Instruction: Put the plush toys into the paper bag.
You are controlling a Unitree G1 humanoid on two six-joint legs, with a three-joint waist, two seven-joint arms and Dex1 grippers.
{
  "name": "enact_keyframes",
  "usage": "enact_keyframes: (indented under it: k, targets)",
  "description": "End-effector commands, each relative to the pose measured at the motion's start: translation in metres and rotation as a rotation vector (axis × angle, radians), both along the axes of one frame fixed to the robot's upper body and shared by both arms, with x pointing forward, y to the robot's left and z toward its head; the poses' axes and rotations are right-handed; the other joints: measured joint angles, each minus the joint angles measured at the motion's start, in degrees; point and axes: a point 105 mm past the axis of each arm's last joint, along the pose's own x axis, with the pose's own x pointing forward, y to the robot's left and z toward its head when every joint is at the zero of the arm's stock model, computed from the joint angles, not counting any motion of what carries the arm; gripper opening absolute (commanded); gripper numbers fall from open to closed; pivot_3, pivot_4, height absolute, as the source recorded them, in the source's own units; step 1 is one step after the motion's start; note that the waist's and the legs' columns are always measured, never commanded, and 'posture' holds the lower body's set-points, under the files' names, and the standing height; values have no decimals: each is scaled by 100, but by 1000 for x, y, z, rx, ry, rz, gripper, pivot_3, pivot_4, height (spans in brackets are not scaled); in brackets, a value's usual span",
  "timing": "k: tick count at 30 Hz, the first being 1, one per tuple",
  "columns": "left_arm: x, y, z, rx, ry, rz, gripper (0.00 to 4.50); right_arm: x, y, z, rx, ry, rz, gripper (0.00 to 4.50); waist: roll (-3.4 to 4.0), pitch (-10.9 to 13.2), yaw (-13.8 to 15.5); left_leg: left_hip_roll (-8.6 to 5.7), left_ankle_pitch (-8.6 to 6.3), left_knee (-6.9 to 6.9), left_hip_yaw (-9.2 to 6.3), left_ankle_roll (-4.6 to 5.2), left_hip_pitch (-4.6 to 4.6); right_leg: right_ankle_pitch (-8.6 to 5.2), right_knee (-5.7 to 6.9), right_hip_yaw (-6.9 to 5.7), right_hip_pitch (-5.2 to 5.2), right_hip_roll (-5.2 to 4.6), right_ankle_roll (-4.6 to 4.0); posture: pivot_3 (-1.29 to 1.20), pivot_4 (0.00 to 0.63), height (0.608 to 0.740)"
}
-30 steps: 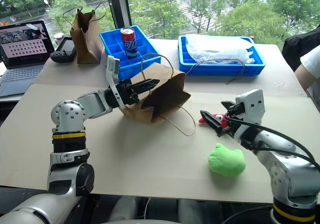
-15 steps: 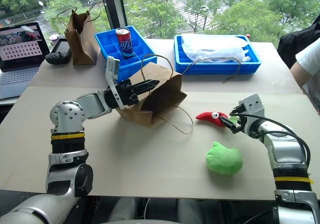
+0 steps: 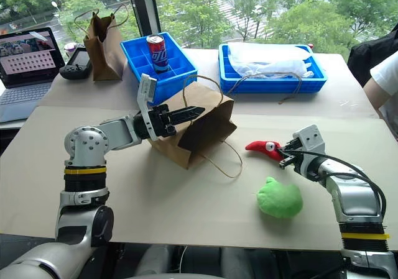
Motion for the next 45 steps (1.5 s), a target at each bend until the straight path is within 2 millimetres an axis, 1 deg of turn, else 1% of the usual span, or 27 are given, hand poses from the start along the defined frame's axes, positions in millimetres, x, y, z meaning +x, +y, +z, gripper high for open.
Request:
enact_keyframes:
  k: [1, 2, 4, 6, 7, 10, 11, 13, 15, 18, 20, 22, 24, 25, 26, 28, 29, 30, 31, 32, 35, 36, 38, 41, 43, 45]
  targets:
    - [-8, -6, 11, -34, -40, -38, 0, -4, 6, 57, 45, -160, 32, 19, 4, 3, 1, 0, 0, 0, 0, 0, -1, 0, 0, 1, -1, -1, 0, 0, 150, 724]
    - [-8, -6, 10, -35, -40, -39, 0, -6, 12, 70, 53, -193, 57, 19, 5, 3, 1, -1, 0, 0, 0, 0, -2, 0, 0, 1, -2, -1, 0, 0, 150, 724]
    - [-10, -8, 10, -40, -39, -50, 0, -11, 23, 89, 37, -248, 108, 19, 5, 3, -7, 1, 0, 0, -1, 0, -3, 0, 0, 1, -2, 0, 0, 0, 150, 724]
    - [-13, -11, 11, -48, -40, -67, 0, -16, 39, 99, -18, -271, 182, 19, 5, 3, -14, 1, 0, -1, -1, 1, -1, 0, -1, 1, -2, 2, 0, 0, 150, 724]
    - [-13, -13, 12, -60, -38, -66, 0, -18, 48, 98, -69, -262, 219, 19, 4, 4, -10, 1, 0, -3, -1, 1, -1, 0, -1, 1, -2, 2, 0, 0, 150, 724]
    - [-13, -15, 17, -100, -36, -64, 0, -17, 69, 87, -118, -233, 273, 19, 1, 5, -2, 3, 0, -3, -4, 1, -2, 0, -5, -4, -1, 3, 0, 0, 150, 724]
    - [-12, -16, 19, -117, -32, -62, 0, -15, 73, 85, -112, -235, 274, 19, 1, 5, -1, 4, 0, -2, -4, 1, -3, 0, -6, -4, -1, 2, 0, 0, 150, 724]
    - [-11, -19, 19, -145, -9, -56, 0, -9, 89, 70, -86, -221, 283, 19, -2, 7, -1, 2, 0, -2, -4, 1, -5, 0, -5, -2, -2, -1, 0, 0, 150, 724]
    - [-13, -23, 20, -154, -5, -64, 0, -4, 103, 61, -47, -222, 294, 19, -2, 7, 0, 1, 0, -1, -4, 1, -8, 0, -7, -2, -3, -1, 0, 0, 150, 724]
    - [-17, -26, 20, -157, 1, -79, 0, 3, 127, 62, 13, -268, 333, 19, -2, 7, -8, -1, 0, -1, -4, 1, -15, 0, -4, 0, -13, 0, 0, 0, 150, 724]
    - [-18, -28, 19, -153, 6, -83, 0, 9, 142, 64, 14, -305, 364, 19, -1, 7, -9, -2, 1, -1, -5, 0, -19, 0, -3, -1, -16, 1, 0, 0, 150, 724]
    - [-19, -29, 19, -157, 8, -89, 0, 11, 157, 60, -6, -312, 412, 19, -1, 7, -7, -3, 1, -2, -5, 0, -18, 0, -1, -1, -18, 1, 0, 0, 150, 724]
    - [-19, -29, 20, -159, 9, -90, 0, 9, 173, 61, 41, -318, 469, 726, -1, 7, -1, -2, 1, -1, -5, 0, -18, 0, -1, -3, -17, 1, 0, 0, 150, 724]
    - [-19, -29, 19, -159, 10, -90, 0, 8, 179, 63, 76, -320, 489, 925, -1, 7, 3, -2, 1, -2, -6, 0, -18, 0, -2, -5, -17, 2, 0, 0, 150, 724]
    - [-19, -29, 19, -158, 10, -89, 0, 7, 182, 65, 90, -325, 498, 1223, -1, 7, 6, -2, 1, -2, -8, 0, -19, 0, -1, -9, -17, 2, 0, 0, 150, 724]
    - [-19, -29, 19, -157, 10, -87, 0, 7, 181, 66, 103, -329, 496, 2034, -1, 7, 12, -2, 1, -2, -9, 0, -22, 0, -1, -10, -17, 0, 0, 0, 150, 724]
    - [-19, -28, 19, -157, 10, -84, 0, 6, 179, 67, 107, -323, 496, 2312, -1, 7, 14, -2, 1, -1, -10, -1, -25, 0, -2, -11, -17, -2, 0, 0, 150, 724]
    - [-19, -28, 19, -156, 11, -82, 0, 4, 175, 67, 110, -321, 487, 2633, -1, 7, 16, -2, 1, -1, -10, 0, -26, 0, -3, -12, -17, -4, 0, 0, 150, 724]
    - [-19, -27, 19, -155, 11, -81, 0, 4, 170, 68, 108, -323, 471, 3071, -1, 7, 18, -3, 1, -1, -10, 0, -26, 0, -4, -12, -17, -5, 0, 0, 150, 724]
    - [-18, -26, 18, -155, 12, -79, 0, 2, 162, 70, 71, -331, 455, 3364, -1, 7, 26, -3, 1, -1, -11, 0, -26, 0, -4, -13, -17, -6, 0, 0, 150, 724]
    - [-19, -26, 17, -154, 12, -86, 0, -11, 145, 84, 10, -346, 450, 4401, -1, 7, 37, -2, 0, -2, -13, 0, -28, 0, -4, -18, -17, -6, 0, 0, 150, 724]
    - [-20, -26, 17, -151, 12, -93, 0, -18, 139, 87, -8, -332, 454, 4465, -1, 7, 37, -2, 0, -2, -14, 0, -30, 0, -6, -18, -19, -6, 0, 0, 150, 724]
    - [-23, -27, 16, -136, 7, -121, 0, -34, 124, 87, -56, -266, 469, 4465, -1, 7, 38, 0, 0, -3, -14, 1, -31, 0, -6, -18, -20, -4, 0, 0, 150, 724]
    - [-25, -29, 16, -121, 0, -164, 0, -62, 98, 86, -124, -159, 478, 4465, -2, 8, 58, -1, 0, -7, -19, 1, -32, -1, -17, -24, -15, -2, -1, 0, 150, 724]
    - [-29, -33, 18, -118, -3, -215, 0, -74, 77, 94, -168, -113, 448, 4465, 0, 9, 69, -1, -1, -9, -20, 2, -34, -1, -33, -24, -11, 0, -1, 0, 150, 724]
    - [-34, -36, 19, -101, -15, -275, 0, -93, 64, 93, -185, -8, 458, 4465, -1, 9, 70, -2, -1, -8, -20, 3, -34, 1, -46, -24, -4, -1, 0, 0, 150, 724]
